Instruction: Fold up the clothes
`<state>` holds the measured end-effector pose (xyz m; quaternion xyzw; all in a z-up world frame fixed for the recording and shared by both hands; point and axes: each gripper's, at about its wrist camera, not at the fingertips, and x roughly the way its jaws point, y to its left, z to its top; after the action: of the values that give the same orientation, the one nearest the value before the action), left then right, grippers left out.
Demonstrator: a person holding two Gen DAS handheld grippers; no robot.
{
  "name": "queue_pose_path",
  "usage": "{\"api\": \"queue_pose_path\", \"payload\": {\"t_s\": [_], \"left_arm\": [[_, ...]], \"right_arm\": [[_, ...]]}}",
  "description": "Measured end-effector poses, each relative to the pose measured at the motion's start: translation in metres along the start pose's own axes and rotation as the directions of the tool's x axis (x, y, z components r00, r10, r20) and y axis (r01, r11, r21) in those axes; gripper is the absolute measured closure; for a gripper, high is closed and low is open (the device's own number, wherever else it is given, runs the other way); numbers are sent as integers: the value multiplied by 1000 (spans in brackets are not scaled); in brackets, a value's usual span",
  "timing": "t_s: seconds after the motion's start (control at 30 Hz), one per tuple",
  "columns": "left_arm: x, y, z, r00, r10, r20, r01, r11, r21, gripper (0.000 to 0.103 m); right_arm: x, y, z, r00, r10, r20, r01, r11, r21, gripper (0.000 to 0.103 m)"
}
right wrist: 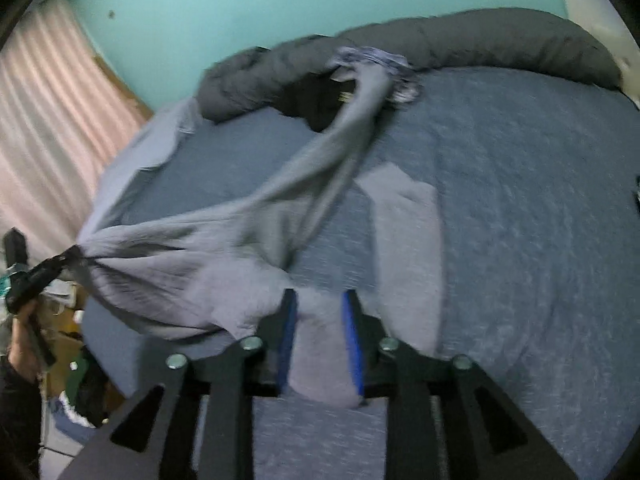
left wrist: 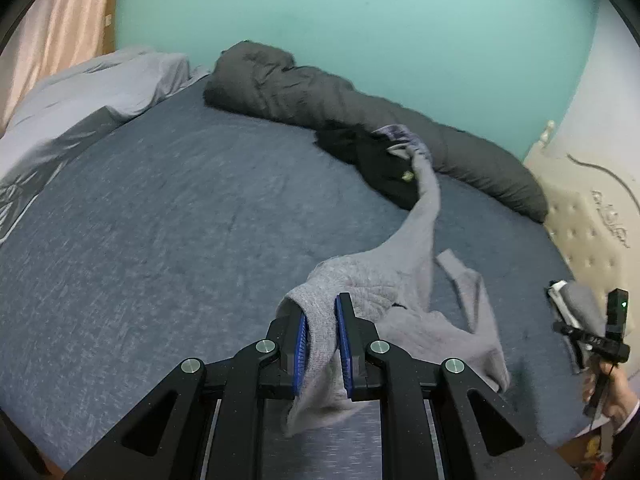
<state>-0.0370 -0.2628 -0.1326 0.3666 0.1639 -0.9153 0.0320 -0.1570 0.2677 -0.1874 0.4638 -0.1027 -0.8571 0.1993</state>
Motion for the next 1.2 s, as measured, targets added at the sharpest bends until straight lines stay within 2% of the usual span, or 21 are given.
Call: {"api": "queue_pose_path", "payload": {"t_s": [0.03,0.13,0.23,0.53,0.7,0.77,0.8,0.83,0.87,0.9,1.07,1.2], "left_arm": [[3,4,-2,1000,3,-1,-3,1000,-5,88],[8,10,-4,1000,9,-1,-9,1000,-9,88],[16,11,-5,1000,16,-8,-16,1000,0,88],[36,15,-11,999,9,-33,-8,1000,19,88],[42,17,-13,999,16,-45,-14,999,33,88],[45,16,-13,998,19,-53,-17,999,39,88],[46,16,-12,998,19,-56,-16,999,38,88],[47,16,-12,998,18,-56,-16,999,36,88],[48,15,-11,998,18,-57,-16,999,34,88],[48,14,-11,998,16,-58,-14,999,31,88],[34,2,-6,999,-12,-45,13,1000,20,88],[11,-9,1,1000,-25,-13,26,999,24,88]], "right_arm": [[2,-15,0,1000,-23,4,23,999,33,52],[10,-55,-1,998,-67,3,66,989,129,47],[27,-82,-4,994,-102,-34,106,980,170,45],[101,-91,0,992,-54,-115,78,974,214,42],[141,-94,-4,979,-79,-188,119,971,208,42],[151,-94,-9,974,-68,-215,112,973,202,50],[155,-93,-11,972,-62,-228,109,974,199,69],[154,-92,-13,973,-55,-226,101,975,196,79],[152,-91,-15,974,-48,-222,93,977,193,83],[146,-91,-15,978,-36,-206,78,977,200,92],[87,-93,0,995,-44,-87,61,978,198,96],[16,-100,20,994,-103,32,95,975,202,96]]}}
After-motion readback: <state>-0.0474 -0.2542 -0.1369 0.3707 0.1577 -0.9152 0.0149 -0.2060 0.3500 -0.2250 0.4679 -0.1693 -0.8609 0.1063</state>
